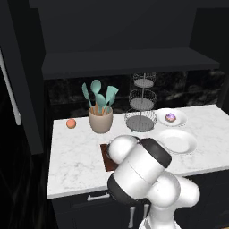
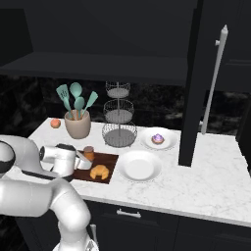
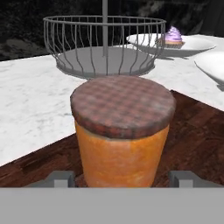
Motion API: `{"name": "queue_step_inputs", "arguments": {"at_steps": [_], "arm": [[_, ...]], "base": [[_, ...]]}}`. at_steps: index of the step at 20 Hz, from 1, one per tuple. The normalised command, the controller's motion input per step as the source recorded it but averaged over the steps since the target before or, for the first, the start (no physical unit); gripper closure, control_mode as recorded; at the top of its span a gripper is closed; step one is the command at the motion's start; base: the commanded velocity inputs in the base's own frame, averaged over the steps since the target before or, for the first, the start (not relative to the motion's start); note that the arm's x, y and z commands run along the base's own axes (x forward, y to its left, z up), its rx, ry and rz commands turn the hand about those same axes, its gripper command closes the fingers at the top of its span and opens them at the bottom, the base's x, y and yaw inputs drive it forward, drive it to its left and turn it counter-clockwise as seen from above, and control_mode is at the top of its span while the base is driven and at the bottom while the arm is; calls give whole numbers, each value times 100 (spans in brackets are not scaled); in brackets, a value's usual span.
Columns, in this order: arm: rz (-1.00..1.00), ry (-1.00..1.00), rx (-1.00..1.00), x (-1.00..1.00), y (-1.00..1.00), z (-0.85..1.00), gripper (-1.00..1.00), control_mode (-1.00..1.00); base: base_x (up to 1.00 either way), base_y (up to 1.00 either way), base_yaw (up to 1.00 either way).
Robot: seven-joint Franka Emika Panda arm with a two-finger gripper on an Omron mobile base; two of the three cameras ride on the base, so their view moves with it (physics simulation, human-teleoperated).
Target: From the different types of pastries on the counter, select a croissant and place it on the cutting board. Then retrieve a jar of jam from the cabinet and place it alongside the croissant on the cutting board.
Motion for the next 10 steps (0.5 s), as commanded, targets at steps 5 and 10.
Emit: {"name": "queue_step_inputs", "arguments": {"at_steps": [5, 10], "arm": [[0, -9, 0, -37, -12, -58, -100, -100], [0, -8, 0, -55, -2, -53, -100, -100]], "base": [[0, 0, 0], [0, 0, 0]]}}
